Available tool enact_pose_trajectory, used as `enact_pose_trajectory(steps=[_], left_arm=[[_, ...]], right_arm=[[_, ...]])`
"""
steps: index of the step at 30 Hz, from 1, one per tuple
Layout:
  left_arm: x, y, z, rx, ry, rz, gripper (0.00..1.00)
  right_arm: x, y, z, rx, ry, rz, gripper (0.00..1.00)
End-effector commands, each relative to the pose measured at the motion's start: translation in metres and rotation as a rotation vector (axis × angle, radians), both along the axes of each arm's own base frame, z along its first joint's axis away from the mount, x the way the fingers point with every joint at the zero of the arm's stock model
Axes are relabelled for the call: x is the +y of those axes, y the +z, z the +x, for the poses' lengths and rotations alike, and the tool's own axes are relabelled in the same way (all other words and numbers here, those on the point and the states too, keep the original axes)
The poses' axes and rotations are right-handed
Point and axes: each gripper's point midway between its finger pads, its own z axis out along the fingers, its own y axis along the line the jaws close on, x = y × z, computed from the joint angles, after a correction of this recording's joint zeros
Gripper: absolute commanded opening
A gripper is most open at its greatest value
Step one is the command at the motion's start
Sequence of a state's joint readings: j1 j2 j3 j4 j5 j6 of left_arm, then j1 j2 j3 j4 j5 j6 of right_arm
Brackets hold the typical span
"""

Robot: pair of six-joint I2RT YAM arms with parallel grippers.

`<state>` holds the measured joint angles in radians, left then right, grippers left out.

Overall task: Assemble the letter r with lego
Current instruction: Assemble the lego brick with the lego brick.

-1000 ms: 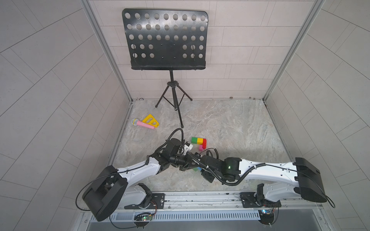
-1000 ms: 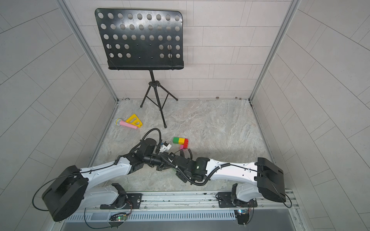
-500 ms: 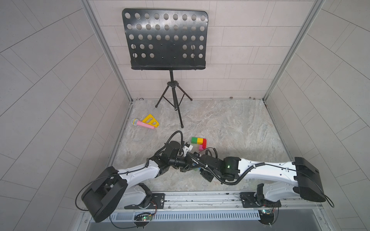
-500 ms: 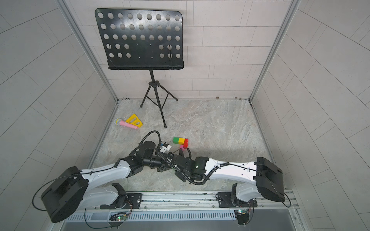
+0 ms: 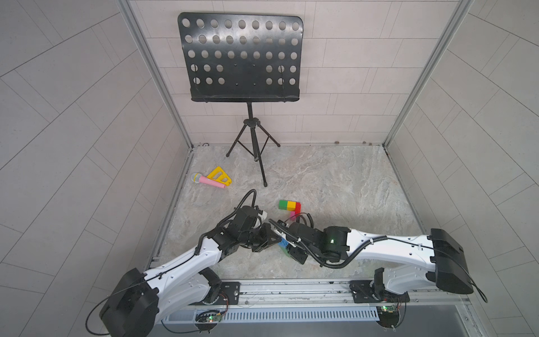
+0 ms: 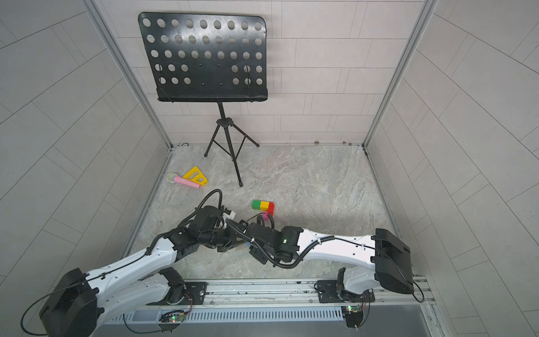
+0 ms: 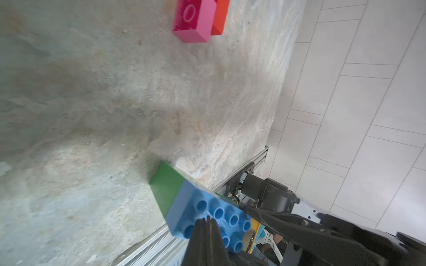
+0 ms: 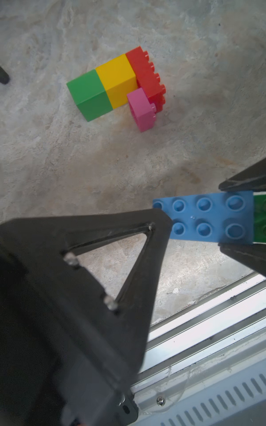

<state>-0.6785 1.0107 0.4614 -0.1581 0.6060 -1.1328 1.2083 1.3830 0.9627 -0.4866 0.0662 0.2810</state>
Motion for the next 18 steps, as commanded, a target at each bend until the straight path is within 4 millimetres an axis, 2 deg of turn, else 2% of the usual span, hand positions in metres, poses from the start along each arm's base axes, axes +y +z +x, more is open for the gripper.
enact_pose_trajectory(steps=[1, 11, 18], left_arm=[[0.026, -0.027, -0.016, 0.096, 0.019, 0.164, 0.00], [0.030, -0.005, -0.011, 0.038, 0.027, 0.168, 0.00], [0.031, 0.021, -0.004, -0.035, 0.047, 0.152, 0.00]], right_arm=[[0.003, 0.017, 0.011, -0.055, -0.020, 0.030, 0.00], [-0.005, 0.014, 0.010, -0.069, -0.040, 0.061, 0.00], [-0.014, 0.005, 0.009, -0.102, -0.056, 0.114, 0.00]])
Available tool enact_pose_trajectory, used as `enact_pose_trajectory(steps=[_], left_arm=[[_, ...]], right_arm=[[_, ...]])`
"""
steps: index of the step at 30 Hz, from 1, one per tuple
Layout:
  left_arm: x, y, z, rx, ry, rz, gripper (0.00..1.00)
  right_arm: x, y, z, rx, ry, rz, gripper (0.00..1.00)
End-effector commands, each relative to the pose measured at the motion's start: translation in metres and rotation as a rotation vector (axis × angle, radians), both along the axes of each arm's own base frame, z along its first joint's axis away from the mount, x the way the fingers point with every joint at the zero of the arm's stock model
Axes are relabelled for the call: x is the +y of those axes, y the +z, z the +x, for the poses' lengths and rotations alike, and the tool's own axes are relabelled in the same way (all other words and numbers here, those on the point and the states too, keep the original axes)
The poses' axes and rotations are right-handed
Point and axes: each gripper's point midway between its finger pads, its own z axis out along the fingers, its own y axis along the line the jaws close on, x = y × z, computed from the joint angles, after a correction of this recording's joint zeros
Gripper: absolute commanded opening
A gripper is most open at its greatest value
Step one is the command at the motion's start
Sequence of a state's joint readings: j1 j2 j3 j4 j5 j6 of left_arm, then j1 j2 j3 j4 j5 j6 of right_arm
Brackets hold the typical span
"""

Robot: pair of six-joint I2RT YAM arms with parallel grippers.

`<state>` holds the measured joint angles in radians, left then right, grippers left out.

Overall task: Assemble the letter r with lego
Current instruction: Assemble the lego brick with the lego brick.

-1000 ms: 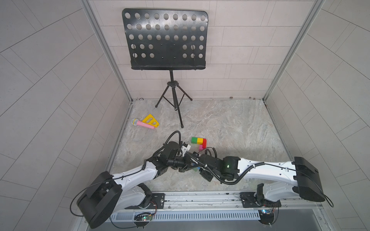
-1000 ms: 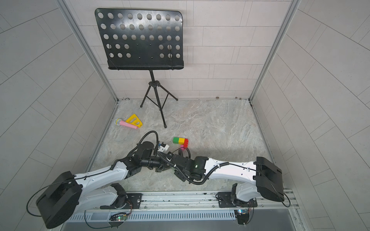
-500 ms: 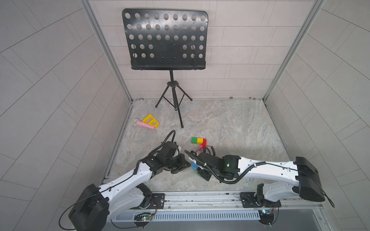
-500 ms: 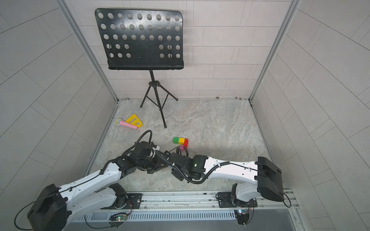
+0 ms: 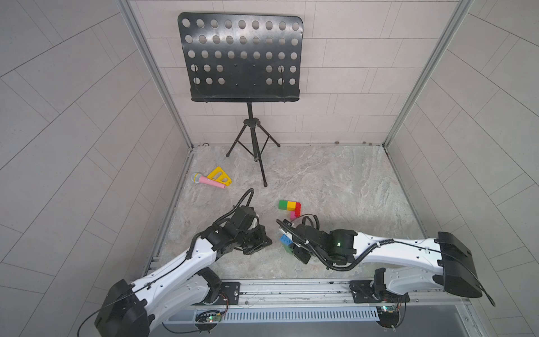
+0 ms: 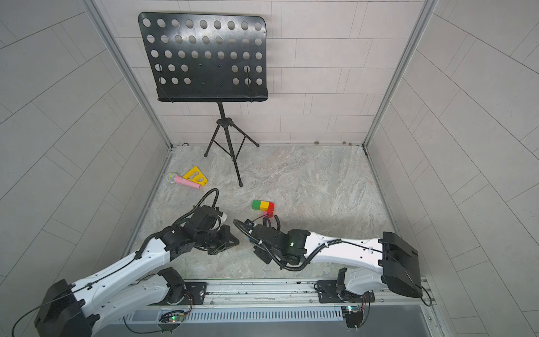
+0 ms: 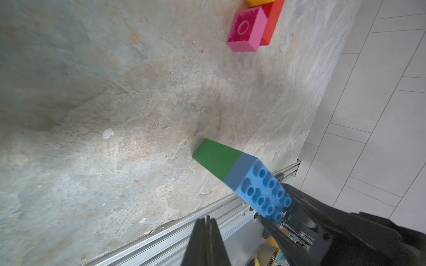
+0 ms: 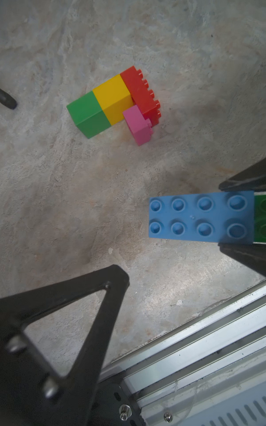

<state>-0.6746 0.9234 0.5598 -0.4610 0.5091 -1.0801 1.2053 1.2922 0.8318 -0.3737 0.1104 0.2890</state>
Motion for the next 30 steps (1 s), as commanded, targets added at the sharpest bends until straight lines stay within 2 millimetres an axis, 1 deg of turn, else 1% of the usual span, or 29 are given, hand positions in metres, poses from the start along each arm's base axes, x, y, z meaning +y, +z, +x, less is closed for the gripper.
enact_pose_trajectory(steps=[1, 6, 9, 12, 14, 20, 25, 29, 30], left_arm=[[0.004, 0.016, 0.006, -0.056, 0.016, 0.010, 0.00], [0.004, 0.033, 0.012, -0.097, 0.039, -0.013, 0.00], [0.004, 0.038, 0.014, -0.110, 0.052, -0.020, 0.00], [0.002, 0.039, 0.016, -0.112, 0.054, -0.025, 0.00], [0.001, 0.039, 0.016, -0.107, 0.053, -0.025, 0.00], [0.001, 0.039, 0.017, -0.105, 0.055, -0.026, 0.00], [0.000, 0.037, 0.016, -0.094, 0.053, -0.027, 0.00], [0.000, 0.034, 0.016, -0.086, 0.053, -0.022, 0.00], [0.000, 0.034, 0.015, -0.086, 0.052, -0.023, 0.00]], right_arm=[[-0.002, 0.010, 0.006, -0.059, -0.027, 0.069, 0.00], [-0.010, 0.015, 0.008, -0.115, -0.039, 0.141, 0.00], [-0.013, 0.012, 0.007, -0.116, -0.042, 0.149, 0.00], [-0.010, 0.008, 0.002, -0.124, -0.010, 0.166, 0.00], [-0.012, 0.002, 0.001, -0.132, -0.007, 0.179, 0.00], [-0.014, 0.002, 0.000, -0.141, -0.008, 0.199, 0.00], [-0.011, 0.003, 0.000, -0.138, 0.004, 0.193, 0.07], [-0.011, 0.004, 0.000, -0.137, 0.005, 0.184, 0.18], [-0.011, 0.004, 0.000, -0.137, 0.008, 0.181, 0.19]])
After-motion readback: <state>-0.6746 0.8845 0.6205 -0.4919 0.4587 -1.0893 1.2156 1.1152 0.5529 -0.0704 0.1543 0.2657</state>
